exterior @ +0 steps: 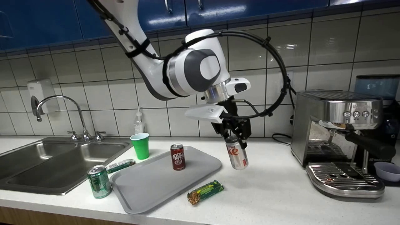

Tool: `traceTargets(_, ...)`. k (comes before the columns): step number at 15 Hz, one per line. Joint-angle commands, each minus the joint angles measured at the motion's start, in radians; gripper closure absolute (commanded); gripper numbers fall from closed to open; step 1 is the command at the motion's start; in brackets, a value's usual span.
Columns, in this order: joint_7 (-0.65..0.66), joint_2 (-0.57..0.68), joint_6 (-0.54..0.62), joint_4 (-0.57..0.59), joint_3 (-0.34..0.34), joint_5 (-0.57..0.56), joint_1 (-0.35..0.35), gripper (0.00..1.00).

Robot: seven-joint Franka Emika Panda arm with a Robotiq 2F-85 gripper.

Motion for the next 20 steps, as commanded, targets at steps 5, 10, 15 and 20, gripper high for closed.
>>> traceTargets(5,-0.008,0.145,-0.028,0.140,0.013,0.089,-0.008,0.62)
traceTargets(10,-0.014,0.210,-0.035,0.184,0.031,0.131,-0.008,0.62)
traceTargets(15,-0.020,0.252,-0.037,0.209,0.049,0.162,-0.014,0.62)
traceTargets(20,-0.019,0.278,-0.042,0.225,0.048,0.169,-0.014,0.62)
